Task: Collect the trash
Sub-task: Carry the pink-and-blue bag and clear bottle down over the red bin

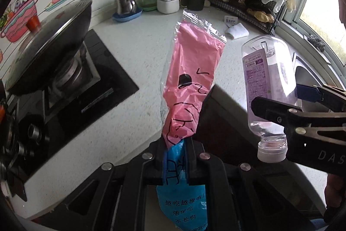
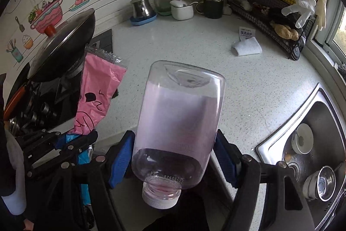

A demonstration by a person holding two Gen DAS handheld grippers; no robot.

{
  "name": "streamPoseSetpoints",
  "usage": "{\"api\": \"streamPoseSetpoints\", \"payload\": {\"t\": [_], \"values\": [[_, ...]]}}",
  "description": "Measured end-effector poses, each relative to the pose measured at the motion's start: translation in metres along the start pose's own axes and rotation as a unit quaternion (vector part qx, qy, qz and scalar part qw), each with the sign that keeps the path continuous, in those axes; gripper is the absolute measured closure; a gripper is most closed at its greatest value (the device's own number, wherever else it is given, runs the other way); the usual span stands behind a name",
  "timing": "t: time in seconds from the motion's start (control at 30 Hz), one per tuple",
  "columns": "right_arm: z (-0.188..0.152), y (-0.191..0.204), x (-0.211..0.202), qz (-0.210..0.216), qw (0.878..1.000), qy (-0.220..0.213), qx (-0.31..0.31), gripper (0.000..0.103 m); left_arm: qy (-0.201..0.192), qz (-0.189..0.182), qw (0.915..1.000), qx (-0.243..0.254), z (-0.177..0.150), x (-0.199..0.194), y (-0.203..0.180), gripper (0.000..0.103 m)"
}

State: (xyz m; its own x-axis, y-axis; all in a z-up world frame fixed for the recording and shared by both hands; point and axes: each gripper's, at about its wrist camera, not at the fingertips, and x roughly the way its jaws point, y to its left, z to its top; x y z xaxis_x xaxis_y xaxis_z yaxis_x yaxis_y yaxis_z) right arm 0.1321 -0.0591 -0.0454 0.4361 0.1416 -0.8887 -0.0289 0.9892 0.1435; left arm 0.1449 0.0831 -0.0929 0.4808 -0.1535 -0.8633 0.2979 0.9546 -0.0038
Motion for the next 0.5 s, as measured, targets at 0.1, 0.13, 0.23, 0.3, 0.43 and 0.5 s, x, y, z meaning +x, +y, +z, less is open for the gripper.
{"api": "streamPoseSetpoints", "payload": {"t": [0.1,0.13,0.23,0.3,0.43,0.5], "values": [[-0.014,0.018,0.011,0.007,1.000,0.018,-0.018,0.033,0.013,0.002,0.9997,-0.021,-0.028,-0.001,0.013,0.093],[-0.019,0.023,0.014,0.010,0.999,0.022,-0.023,0.033,0.019,0.001,0.9994,-0.027,-0.038,0.001,0.017,0.093],[-0.035,0.036,0.031,0.021,0.998,0.043,-0.030,0.033,0.042,0.001,0.9984,-0.039,-0.067,0.009,0.026,0.093],[-0.047,0.043,0.045,0.027,0.997,0.058,-0.034,0.033,0.058,0.003,0.9972,-0.046,-0.085,0.018,0.031,0.093],[-0.071,0.048,0.080,0.027,0.995,0.088,-0.042,0.034,0.096,0.001,0.9933,-0.065,-0.119,0.046,0.039,0.093],[-0.081,0.049,0.100,0.029,0.993,0.105,-0.046,0.034,0.112,-0.003,0.9912,-0.071,-0.135,0.063,0.041,0.093]]}}
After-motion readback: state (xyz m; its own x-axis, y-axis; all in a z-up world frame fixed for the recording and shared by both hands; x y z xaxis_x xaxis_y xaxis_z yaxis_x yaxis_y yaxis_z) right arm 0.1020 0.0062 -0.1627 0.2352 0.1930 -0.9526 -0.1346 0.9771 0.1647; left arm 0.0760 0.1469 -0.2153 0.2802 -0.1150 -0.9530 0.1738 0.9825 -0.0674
